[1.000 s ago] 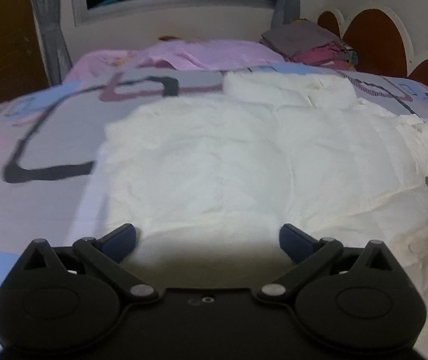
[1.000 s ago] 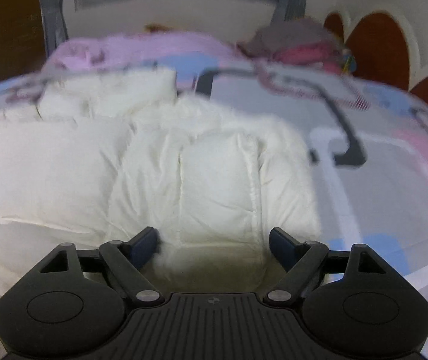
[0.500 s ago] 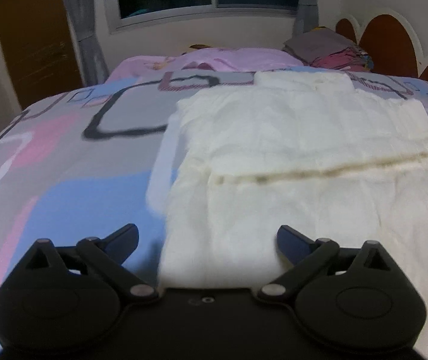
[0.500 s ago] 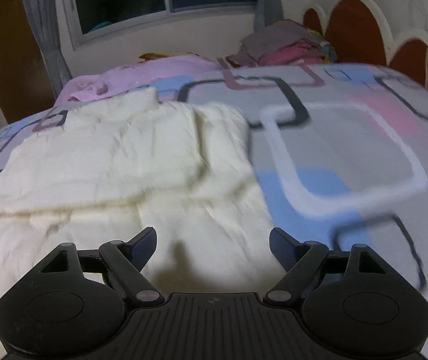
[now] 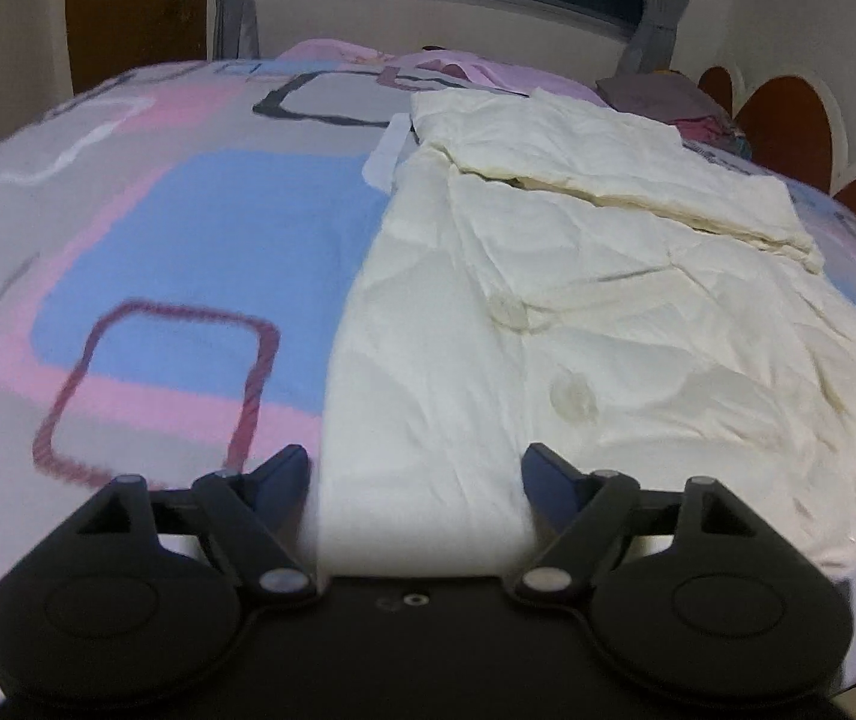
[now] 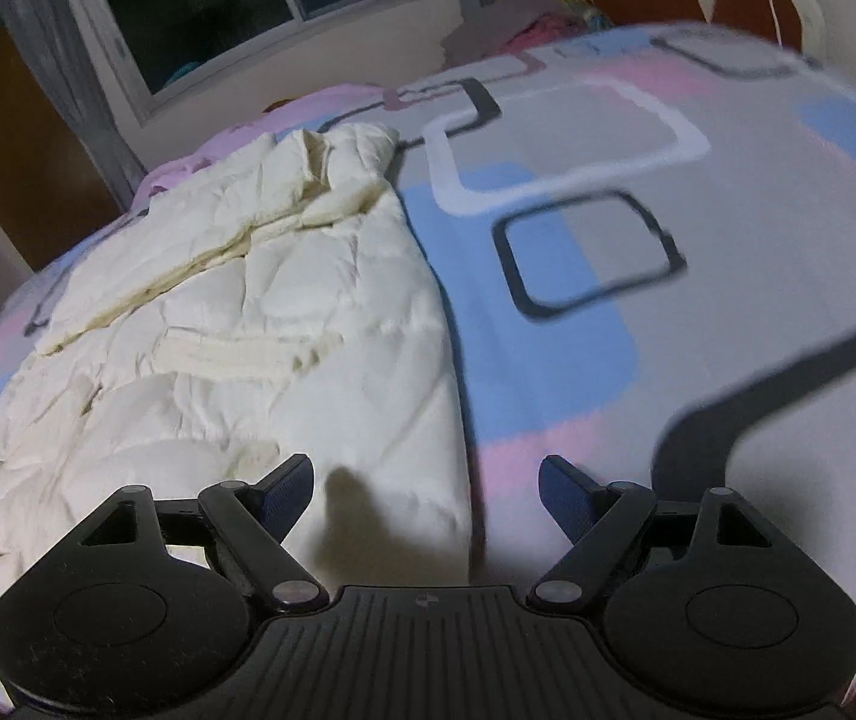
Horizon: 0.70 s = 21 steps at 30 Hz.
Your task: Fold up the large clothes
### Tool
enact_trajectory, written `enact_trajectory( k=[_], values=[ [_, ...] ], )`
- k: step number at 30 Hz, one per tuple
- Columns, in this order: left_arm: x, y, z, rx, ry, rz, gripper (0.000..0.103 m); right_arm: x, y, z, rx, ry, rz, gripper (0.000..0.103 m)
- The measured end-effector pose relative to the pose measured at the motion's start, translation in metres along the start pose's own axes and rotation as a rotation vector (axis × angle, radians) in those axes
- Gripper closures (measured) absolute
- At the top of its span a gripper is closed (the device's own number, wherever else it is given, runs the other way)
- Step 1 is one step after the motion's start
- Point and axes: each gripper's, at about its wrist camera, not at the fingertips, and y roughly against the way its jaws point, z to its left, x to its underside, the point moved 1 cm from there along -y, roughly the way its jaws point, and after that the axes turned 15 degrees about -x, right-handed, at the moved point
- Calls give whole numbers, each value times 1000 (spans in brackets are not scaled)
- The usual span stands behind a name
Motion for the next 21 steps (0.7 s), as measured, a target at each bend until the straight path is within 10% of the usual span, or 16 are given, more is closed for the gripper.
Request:
enact_trajectory(
  k=[14, 17, 21],
  values=[
    [18, -9, 30, 237, 223, 92, 36, 12, -9, -12, -257, -161, 20, 22],
    [12, -18, 33, 270, 271, 111, 54, 5, -20, -25, -299, -270, 15, 54],
    [9, -22, 31, 267, 254, 123, 67, 7, -19, -28, -346, -242, 58, 62]
  ],
)
